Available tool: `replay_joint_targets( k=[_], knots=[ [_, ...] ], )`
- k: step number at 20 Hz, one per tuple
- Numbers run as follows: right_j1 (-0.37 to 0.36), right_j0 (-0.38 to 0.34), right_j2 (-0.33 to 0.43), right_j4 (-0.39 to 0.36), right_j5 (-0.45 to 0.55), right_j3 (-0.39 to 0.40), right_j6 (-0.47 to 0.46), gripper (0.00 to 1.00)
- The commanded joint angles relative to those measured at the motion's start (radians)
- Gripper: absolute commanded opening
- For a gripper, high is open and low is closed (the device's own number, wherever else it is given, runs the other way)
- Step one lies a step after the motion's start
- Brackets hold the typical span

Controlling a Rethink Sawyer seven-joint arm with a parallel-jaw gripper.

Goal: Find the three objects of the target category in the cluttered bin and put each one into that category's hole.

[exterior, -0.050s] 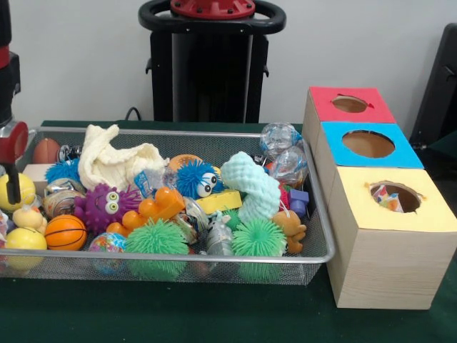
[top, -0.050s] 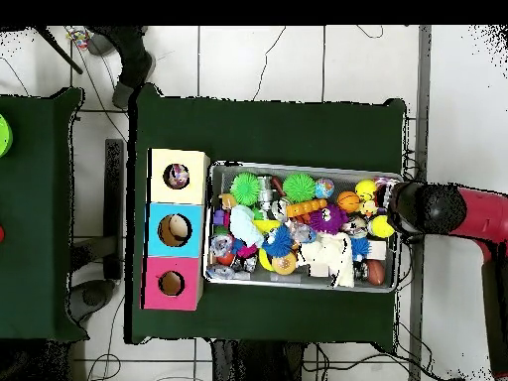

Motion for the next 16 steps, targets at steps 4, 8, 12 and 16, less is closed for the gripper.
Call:
replay_joint_targets(
  k=[4,8,12,16],
  knots=[
    [0.085,-0.006,0.031,-0.047,0.042,-0.079,-0.368,1.0],
    [0.099,0.014,0.011,-0.087,0.001,-0.12,-0.336,1.0],
    [0.078,0.026,-0.004,-0.104,-0.009,-0.117,-0.307,1.0],
    [0.062,0.033,-0.009,-0.108,-0.02,-0.086,-0.27,1.0]
  ],
)
